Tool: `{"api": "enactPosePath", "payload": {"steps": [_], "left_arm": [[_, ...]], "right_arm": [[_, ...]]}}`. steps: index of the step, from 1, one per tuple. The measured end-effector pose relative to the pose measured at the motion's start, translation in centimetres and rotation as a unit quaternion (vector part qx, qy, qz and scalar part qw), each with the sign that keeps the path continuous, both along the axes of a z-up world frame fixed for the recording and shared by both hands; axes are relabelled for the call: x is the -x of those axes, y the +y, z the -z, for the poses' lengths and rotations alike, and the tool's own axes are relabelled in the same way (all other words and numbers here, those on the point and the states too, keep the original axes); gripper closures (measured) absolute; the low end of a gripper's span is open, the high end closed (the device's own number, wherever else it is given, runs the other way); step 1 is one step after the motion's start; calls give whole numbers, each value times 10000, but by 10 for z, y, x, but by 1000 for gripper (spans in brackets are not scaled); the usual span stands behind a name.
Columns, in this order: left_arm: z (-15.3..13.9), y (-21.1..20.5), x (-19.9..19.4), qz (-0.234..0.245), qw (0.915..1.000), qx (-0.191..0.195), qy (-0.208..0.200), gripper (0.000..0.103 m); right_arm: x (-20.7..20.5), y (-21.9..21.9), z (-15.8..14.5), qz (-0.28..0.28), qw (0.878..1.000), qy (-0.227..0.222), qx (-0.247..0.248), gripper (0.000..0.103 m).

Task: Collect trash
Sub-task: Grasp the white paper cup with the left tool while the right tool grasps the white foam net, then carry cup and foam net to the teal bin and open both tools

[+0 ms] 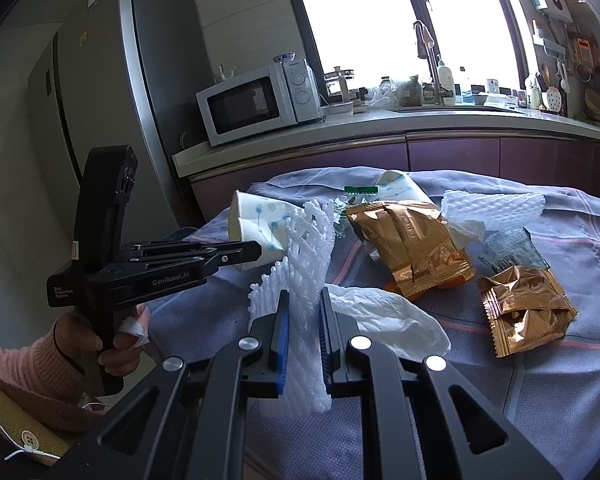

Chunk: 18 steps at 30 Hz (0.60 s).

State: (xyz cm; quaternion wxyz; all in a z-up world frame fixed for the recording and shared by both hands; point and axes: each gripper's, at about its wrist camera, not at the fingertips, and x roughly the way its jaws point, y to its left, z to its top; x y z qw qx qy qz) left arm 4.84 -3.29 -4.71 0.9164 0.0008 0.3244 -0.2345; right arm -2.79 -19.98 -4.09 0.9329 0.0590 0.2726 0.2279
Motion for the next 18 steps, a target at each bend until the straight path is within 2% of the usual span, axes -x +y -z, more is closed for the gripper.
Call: {"api": "enactPosePath", "payload": {"steps": [7,13,18], "left_arm": [[-19,25,9,-231,9993,36,-287,99],[-41,78,22,-708,9961,38,-523,99],[-56,135,31,-1309,9889,-15,-706,99]], "right_arm": [[-9,12,-16,-220,9996,-122,-102,91],[-30,49,-33,-711,9971,-233,-168,91],[-58,94,-44,-1220,9922,-204,-183,91]]}}
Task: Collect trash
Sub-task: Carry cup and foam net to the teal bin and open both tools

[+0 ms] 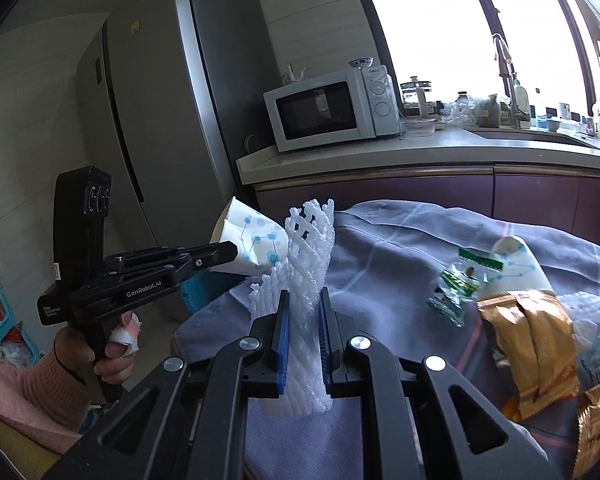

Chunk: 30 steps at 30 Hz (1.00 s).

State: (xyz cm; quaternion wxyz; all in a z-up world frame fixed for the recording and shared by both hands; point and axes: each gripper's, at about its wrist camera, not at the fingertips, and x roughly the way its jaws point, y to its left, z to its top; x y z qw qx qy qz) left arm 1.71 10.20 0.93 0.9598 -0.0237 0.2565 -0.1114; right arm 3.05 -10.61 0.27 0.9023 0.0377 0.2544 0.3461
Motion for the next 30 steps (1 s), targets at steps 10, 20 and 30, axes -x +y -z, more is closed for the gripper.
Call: {"api": "enactPosePath", "payload": {"steps": [10,20,30], "left_arm": [[3,123,-18,-1347,9907,-73,150,99],[53,186,-59,-1807,9813,-21,669,99],[92,203,-92,-1908,9754,67,1100,98]], "right_arm": [[-75,104,-7,-776,9965,319,38,91],[-140,200,19,-985,9887,971,586,91],[-171,264,55,-895,9767,1554,1175,86]]}}
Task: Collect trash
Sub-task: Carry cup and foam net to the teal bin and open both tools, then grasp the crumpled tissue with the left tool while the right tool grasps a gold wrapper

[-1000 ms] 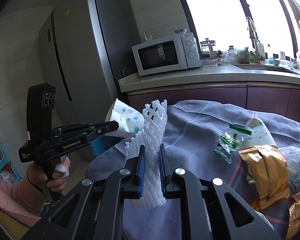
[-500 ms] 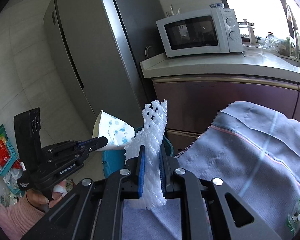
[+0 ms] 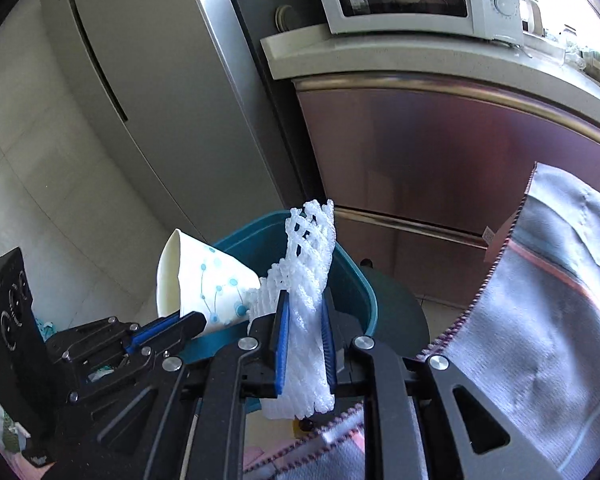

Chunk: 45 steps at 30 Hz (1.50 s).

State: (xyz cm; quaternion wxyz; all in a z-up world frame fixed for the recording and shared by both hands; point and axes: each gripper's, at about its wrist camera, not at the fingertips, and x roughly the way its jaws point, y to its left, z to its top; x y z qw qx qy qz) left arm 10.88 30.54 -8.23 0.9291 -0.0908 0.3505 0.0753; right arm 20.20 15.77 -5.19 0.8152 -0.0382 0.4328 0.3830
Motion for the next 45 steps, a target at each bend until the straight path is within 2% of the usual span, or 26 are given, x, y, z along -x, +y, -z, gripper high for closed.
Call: {"api": "enactPosePath", "payload": {"steps": [3,7,10,16,23,29,34,40,45], "left_arm": [[9,1,-2,13,10000,41,51,98],[14,-1,-4,-13,10000,6,68,84],[12,-9,8,-38,10000,-49,-10,83],[-10,-28,29,101,9991,-93,-405,72],[-44,-81,52,738,9925,-133,-966,59],[-60,-151,64,1698,9779,-43,-1219,51],[-59,-224,71,2597,9589,106,-1140,50],[-45,-300,77,3375,9372,295,-832,49],[-34,-337,76,3839,9205,418,-602,48]], "right_arm": [[-5,7,9,51,9999,141,54,78],[-5,3,15,124,9998,184,0,75],[-1,-7,15,149,9997,174,-89,73],[16,-39,-1,188,9987,53,-467,68],[69,-105,-34,165,9955,-440,-829,57],[114,-183,-49,594,9903,-885,-892,54],[143,-251,-49,1343,9824,-1046,-774,53],[168,-329,-38,2338,9645,-1061,-614,53],[181,-383,-29,3008,9459,-1084,-547,53]]}}
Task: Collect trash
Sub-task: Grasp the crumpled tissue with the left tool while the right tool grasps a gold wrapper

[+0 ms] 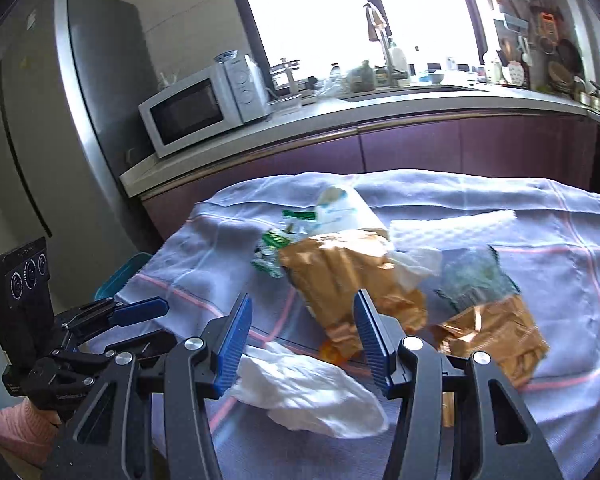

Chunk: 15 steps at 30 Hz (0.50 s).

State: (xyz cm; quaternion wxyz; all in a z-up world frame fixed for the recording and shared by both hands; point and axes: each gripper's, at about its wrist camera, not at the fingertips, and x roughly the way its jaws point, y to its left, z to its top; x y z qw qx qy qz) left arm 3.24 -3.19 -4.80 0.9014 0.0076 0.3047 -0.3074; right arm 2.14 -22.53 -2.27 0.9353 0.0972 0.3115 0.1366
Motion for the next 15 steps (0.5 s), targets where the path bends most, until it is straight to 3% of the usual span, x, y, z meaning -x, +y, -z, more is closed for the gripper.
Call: {"api": "enactPosePath", "payload": {"steps": [11,15], "left_arm": [[19,-46,-20,626,9968,-70,490,40],[22,-57,-26,719,9956,-137,582,38]], "right_arm": [[17,-93,31,1352,9899,336,-254,51],[16,-117,49,1579,9845,572,-501,49]]}}
